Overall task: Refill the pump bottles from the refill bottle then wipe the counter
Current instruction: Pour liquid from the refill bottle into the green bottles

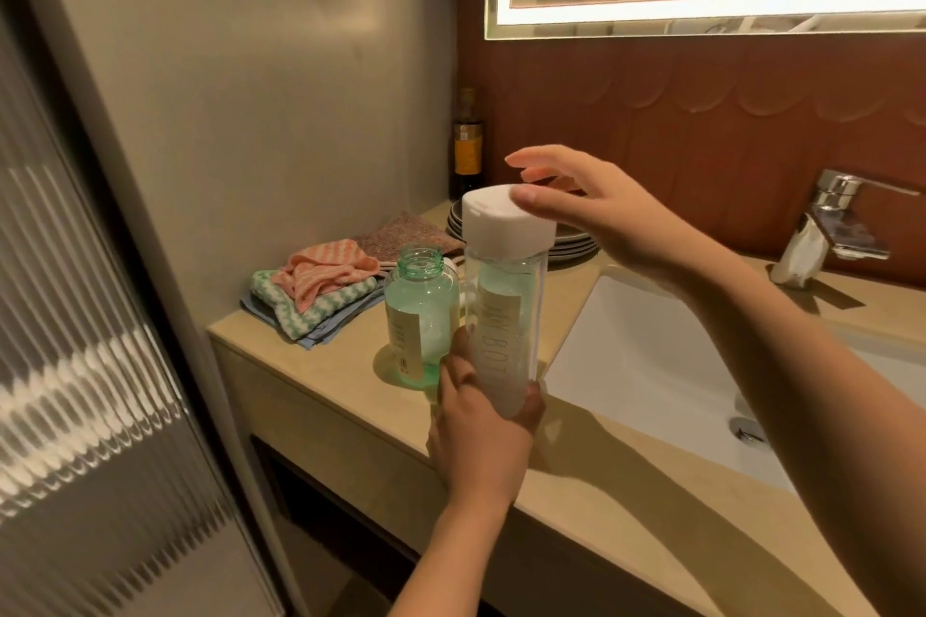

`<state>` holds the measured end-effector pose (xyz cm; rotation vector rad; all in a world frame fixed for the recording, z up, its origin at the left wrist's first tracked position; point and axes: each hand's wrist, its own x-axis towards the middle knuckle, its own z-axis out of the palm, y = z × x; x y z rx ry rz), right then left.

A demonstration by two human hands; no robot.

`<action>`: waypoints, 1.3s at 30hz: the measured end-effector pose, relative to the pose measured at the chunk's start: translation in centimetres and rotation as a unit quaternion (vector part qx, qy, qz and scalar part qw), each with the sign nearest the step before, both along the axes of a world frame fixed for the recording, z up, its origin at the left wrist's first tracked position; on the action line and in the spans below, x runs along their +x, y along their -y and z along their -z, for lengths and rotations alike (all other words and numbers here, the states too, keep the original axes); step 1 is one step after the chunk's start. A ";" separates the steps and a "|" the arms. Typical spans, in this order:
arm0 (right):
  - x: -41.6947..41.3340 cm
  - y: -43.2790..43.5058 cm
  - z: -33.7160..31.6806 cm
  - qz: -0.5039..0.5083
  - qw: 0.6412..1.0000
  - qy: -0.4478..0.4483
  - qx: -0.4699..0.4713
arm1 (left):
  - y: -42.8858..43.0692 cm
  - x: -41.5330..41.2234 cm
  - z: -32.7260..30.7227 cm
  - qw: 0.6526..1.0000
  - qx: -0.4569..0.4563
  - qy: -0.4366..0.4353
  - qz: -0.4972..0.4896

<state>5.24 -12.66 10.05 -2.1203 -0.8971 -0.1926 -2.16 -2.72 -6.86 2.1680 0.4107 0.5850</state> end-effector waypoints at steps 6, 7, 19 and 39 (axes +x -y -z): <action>0.2 0.6 -0.2 -0.061 0.996 -0.056 0.015 | 0.1 0.1 -0.1 1.000 0.004 -0.020 -0.006; 0.1 0.3 0.0 -0.037 0.998 -0.038 0.023 | 0.1 0.1 -0.1 1.000 0.009 -0.016 -0.010; 0.8 0.0 -1.0 -0.134 0.981 -0.139 0.003 | 0.0 0.1 -0.2 1.000 -0.002 -0.016 0.002; 0.0 -0.3 -1.3 -0.025 0.997 -0.022 -0.068 | 0.1 0.1 -0.2 1.000 -0.012 -0.010 -0.018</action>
